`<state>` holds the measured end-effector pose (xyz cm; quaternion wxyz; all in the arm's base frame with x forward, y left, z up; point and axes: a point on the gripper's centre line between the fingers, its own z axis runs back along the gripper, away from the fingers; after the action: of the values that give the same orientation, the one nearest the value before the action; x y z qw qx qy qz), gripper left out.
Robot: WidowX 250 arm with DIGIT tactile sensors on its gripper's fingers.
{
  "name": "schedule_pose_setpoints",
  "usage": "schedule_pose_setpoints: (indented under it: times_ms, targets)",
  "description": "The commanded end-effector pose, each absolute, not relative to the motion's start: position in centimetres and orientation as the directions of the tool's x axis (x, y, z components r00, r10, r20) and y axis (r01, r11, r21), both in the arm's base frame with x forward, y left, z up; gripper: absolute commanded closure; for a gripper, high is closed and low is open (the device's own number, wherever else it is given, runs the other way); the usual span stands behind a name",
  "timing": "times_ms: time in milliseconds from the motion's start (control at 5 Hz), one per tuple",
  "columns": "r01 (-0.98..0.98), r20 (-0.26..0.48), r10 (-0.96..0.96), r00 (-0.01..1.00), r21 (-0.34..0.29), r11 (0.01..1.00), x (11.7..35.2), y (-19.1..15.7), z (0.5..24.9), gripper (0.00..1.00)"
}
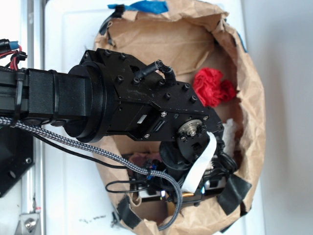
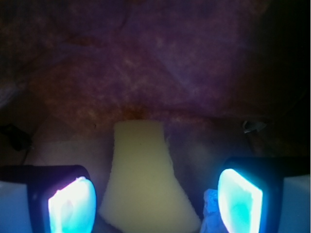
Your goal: Grab the green sponge.
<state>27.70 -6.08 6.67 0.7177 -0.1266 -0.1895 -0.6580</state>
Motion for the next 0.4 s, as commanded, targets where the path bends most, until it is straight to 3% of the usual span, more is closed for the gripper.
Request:
schedule_pose_setpoints:
  times_ms: [0,200]
  targets:
    - [0.999,0.383,-0.923,-0.036,0.048,-0.019,27.0,-7.4,5.0,0.0]
    - [0.999,0.344,-0.939,-0.03,0.033,-0.02,27.0,-7.4,3.7,0.0]
